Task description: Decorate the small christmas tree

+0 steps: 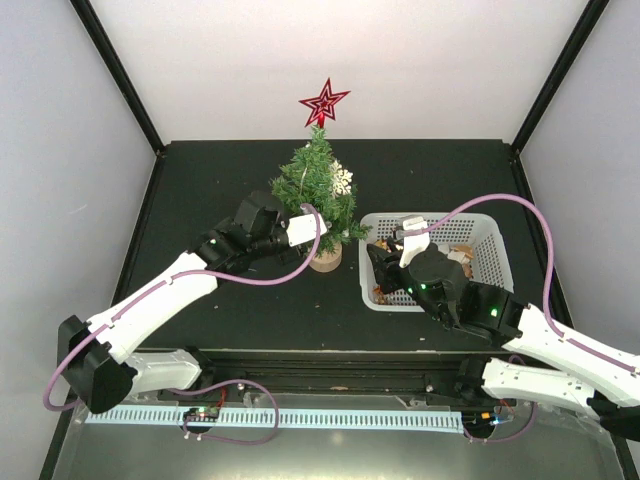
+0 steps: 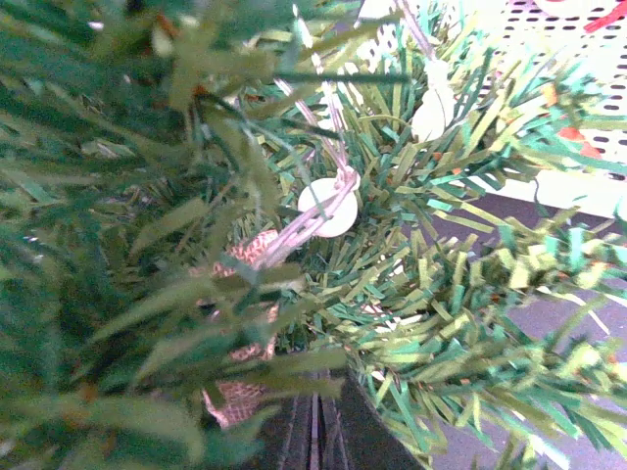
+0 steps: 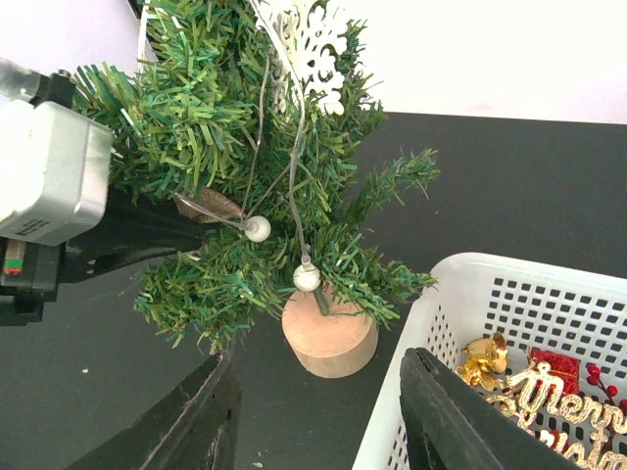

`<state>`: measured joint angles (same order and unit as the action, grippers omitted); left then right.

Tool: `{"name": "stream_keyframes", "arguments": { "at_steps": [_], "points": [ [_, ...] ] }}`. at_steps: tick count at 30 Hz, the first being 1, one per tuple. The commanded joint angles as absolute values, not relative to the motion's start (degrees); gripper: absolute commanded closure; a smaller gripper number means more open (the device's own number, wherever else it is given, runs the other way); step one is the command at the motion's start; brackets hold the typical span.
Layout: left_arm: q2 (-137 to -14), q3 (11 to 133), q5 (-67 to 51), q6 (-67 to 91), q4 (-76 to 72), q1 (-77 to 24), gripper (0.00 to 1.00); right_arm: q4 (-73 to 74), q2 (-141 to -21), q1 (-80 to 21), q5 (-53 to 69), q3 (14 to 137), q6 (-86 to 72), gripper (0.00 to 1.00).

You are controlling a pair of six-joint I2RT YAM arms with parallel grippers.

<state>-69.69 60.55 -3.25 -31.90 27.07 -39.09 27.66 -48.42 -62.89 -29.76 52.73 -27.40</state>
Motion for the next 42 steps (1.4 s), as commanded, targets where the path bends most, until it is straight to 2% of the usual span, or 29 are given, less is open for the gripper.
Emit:
{"name": "stream_keyframes", "arguments": {
  "at_steps": [1,9,15,20,26,30,32,36,39,42],
  "points": [
    [-66.83,61.52,-5.59,-31.65,28.56,-39.44,0.95,26.01,-47.60,-62.67,-30.00,52.29,-28.23,0.54],
    [-63.55,60.10,-8.73,-32.33,30.22,-39.38,0.85,26.45,-47.20,-62.58,-30.02,52.61,-28.31,0.54],
    [-63.10,60.70,-10.06,-32.26,31.55,-39.46,0.82,26.86,-47.29,-62.58,-29.62,53.04,-28.60,0.54],
    [-61.66,60.63,-6.60,-33.11,33.33,-39.38,0.82,27.75,-47.11,-62.55,-30.40,53.41,-28.45,0.54],
    [-55.81,55.79,-4.52,-33.51,34.66,-38.16,0.79,28.43,-47.02,-62.49,-31.49,52.80,-29.13,0.54],
    [-50.92,49.95,-6.26,-37.47,37.98,-31.83,0.66,29.18,-46.96,-62.47,-32.33,52.26,-29.88,0.54],
    [-48.38,47.52,-12.50,-41.95,40.54,-23.41,0.54,29.58,-46.42,-62.43,-33.05,51.77,-30.29,0.54],
    [-47.67,45.59,-23.34,-58.89,49.08,-7.59,0.36,29.07,-45.82,-62.08,-32.24,50.29,-30.42,0.53],
    [-51.79,44.67,-22.69,-68.21,52.49,-5.45,0.30,28.38,-47.29,-61.86,-31.20,49.77,-30.65,0.53],
    [-58.40,46.80,-23.24,-71.18,55.05,-5.30,0.27,28.27,-48.60,-61.77,-30.45,50.00,-31.29,0.52]
  ]
}}
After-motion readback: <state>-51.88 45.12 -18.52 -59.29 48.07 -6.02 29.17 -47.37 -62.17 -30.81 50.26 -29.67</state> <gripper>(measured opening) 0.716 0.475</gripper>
